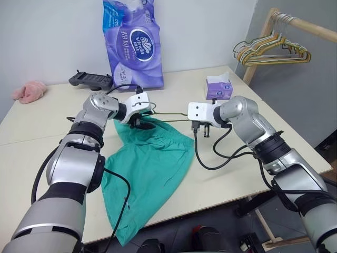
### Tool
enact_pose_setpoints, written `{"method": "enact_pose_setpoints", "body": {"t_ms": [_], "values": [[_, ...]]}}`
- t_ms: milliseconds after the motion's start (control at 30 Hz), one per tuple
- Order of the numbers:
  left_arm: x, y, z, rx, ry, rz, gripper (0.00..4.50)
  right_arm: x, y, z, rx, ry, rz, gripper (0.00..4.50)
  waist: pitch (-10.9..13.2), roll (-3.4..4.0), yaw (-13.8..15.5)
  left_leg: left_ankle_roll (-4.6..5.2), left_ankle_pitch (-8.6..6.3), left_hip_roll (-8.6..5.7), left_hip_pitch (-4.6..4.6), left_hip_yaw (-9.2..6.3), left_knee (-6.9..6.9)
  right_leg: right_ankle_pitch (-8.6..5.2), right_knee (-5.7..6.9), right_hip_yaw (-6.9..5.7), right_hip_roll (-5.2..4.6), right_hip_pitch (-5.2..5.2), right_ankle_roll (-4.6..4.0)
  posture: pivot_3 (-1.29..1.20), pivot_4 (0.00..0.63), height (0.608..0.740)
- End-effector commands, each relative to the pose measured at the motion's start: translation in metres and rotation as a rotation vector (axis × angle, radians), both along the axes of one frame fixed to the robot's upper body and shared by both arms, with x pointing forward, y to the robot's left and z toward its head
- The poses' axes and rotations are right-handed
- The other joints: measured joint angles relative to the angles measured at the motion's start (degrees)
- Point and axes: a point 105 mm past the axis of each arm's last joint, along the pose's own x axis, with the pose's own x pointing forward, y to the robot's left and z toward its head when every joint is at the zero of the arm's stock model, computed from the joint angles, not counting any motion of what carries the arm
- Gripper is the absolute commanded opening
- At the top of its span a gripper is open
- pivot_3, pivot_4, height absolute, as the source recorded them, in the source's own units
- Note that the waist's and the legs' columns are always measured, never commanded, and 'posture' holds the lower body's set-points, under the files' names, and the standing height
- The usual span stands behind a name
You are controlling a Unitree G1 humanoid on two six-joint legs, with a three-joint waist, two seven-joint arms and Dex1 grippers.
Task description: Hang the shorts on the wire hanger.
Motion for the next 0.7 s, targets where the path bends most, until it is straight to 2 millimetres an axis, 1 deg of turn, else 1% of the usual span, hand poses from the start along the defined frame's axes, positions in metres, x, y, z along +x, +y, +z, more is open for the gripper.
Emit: {"method": "enact_pose_setpoints", "body": {"t_ms": [33, 133, 167, 200, 233, 300, 333, 367, 433, 700], "values": [[0.0014, -0.0002, 0.0131, 0.059, -0.068, -0.042, 3.02, 0.0014, 0.0071, 0.0267, 0.027, -0.080, 0.034, 0.00, 0.00, 0.00, 0.00, 0.00, 0.00, 0.00, 0.00, 0.00, 0.00, 0.00, 0.00, 0.00, 0.00, 0.00, 0.00, -0.08, 0.009, 0.740], [-0.0016, 0.0022, 0.0111, 0.060, -0.032, -0.048, 3.56, 0.0016, 0.0075, 0.0281, 0.028, -0.084, 0.034, 0.00, 0.00, 0.00, -0.02, 0.00, 0.00, 0.00, 0.00, 0.00, 0.00, 0.00, 0.00, 0.00, 0.00, 0.00, 0.00, -0.08, 0.009, 0.740], [-0.0011, 0.0035, 0.0102, 0.079, -0.039, -0.047, 3.86, 0.0020, 0.0076, 0.0287, 0.029, -0.086, 0.033, 0.00, -0.01, 0.00, -0.04, 0.00, 0.00, 0.00, 0.00, 0.01, 0.00, 0.00, 0.00, 0.00, 0.00, 0.00, 0.00, -0.08, 0.003, 0.740], [0.0028, 0.0047, 0.0107, 0.107, -0.084, -0.031, 4.17, 0.0022, 0.0077, 0.0292, 0.030, -0.086, 0.033, 0.00, -0.01, 0.00, -0.06, 0.00, 0.00, 0.00, 0.00, 0.01, 0.00, 0.00, 0.00, 0.00, 0.00, 0.00, 0.00, -0.08, 0.003, 0.740], [0.0025, 0.0061, 0.0079, 0.125, -0.074, -0.029, 4.49, 0.0026, 0.0077, 0.0295, 0.030, -0.087, 0.033, 0.00, -0.01, 0.00, -0.06, 0.00, 0.00, 0.00, 0.00, 0.00, 0.00, 0.00, 0.00, 0.00, 0.00, 0.00, 0.00, -0.08, 0.003, 0.740], [0.0006, 0.0064, 0.0048, 0.137, -0.059, -0.042, 4.49, 0.0030, 0.0076, 0.0299, 0.030, -0.089, 0.032, 0.00, -0.02, 0.00, -0.06, 0.00, 0.00, 0.00, 0.00, 0.00, 0.00, 0.00, 0.00, 0.01, 0.00, 0.00, 0.00, -0.08, 0.003, 0.740], [0.0008, 0.0057, 0.0056, 0.125, -0.060, -0.039, 4.37, 0.0032, 0.0076, 0.0301, 0.031, -0.090, 0.032, 0.00, -0.02, 0.00, -0.06, 0.00, 0.00, 0.00, 0.00, 0.00, 0.00, 0.00, 0.00, 0.00, 0.00, 0.00, 0.00, -0.08, 0.003, 0.740], [0.0004, 0.0043, 0.0067, 0.111, -0.058, -0.044, 4.17, 0.0033, 0.0076, 0.0304, 0.032, -0.091, 0.031, 0.00, -0.02, 0.00, -0.06, 0.00, 0.00, 0.00, 0.00, 0.00, 0.00, 0.00, 0.00, 0.00, 0.00, 0.00, 0.00, -0.08, 0.003, 0.740], [0.0000, 0.0030, 0.0077, 0.101, -0.055, -0.049, 3.65, 0.0035, 0.0075, 0.0308, 0.033, -0.091, 0.030, 0.00, -0.02, 0.00, -0.07, 0.00, 0.00, 0.00, 0.00, 0.01, 0.00, 0.00, 0.00, 0.00, 0.00, 0.00, 0.00, -0.08, 0.003, 0.740], [0.0010, 0.0009, 0.0099, 0.094, -0.055, -0.046, 1.08, 0.0038, 0.0077, 0.0316, 0.036, -0.093, 0.028, 0.00, -0.02, 0.00, -0.08, 0.00, 0.00, 0.00, 0.00, 0.01, 0.00, 0.00, 0.00, 0.00, 0.00, 0.00, 0.00, -0.08, 0.003, 0.740]]}}
